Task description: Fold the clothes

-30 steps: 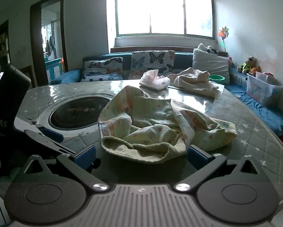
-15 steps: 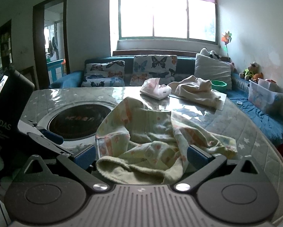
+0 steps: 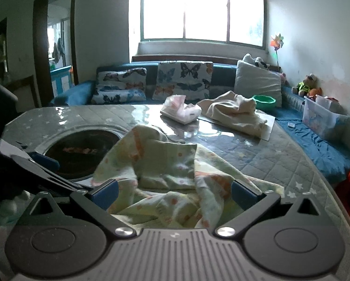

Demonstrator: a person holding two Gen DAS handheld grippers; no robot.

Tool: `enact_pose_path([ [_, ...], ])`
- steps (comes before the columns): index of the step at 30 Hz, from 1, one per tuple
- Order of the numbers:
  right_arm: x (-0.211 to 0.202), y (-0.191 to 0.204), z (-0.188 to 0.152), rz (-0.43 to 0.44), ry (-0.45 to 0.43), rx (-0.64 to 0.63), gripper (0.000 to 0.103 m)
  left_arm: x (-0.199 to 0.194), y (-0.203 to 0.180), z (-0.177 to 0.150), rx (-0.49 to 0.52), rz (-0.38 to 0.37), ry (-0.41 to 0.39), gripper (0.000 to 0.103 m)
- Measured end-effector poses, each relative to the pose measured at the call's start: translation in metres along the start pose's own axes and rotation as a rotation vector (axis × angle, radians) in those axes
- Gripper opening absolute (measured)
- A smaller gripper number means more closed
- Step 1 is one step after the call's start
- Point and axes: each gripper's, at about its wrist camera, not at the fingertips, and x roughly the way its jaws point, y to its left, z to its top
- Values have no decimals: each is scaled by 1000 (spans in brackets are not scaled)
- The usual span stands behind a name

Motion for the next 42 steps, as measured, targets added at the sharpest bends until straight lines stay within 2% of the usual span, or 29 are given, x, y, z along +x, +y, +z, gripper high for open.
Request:
enact_pose_path([
  [15, 85, -18, 28, -67, 125, -86, 103, 36, 7, 55, 0, 20, -29, 103],
  [29, 143, -28, 35, -105, 203, -142, 101, 79, 0, 89, 23, 19, -6, 103],
  [31, 150, -30, 35, -112, 213, -139, 94, 84, -2, 90, 26, 17, 6, 101],
  [32, 153, -32, 34, -120, 221, -138, 94, 87, -3, 91, 29, 15, 11, 100],
  [36, 158, -35, 32, -133, 241, -129, 84, 94, -5, 91, 39, 10, 27, 89],
  [42, 159, -44, 27, -144, 265, -113, 61, 98, -4, 89, 35, -27, 40, 72],
])
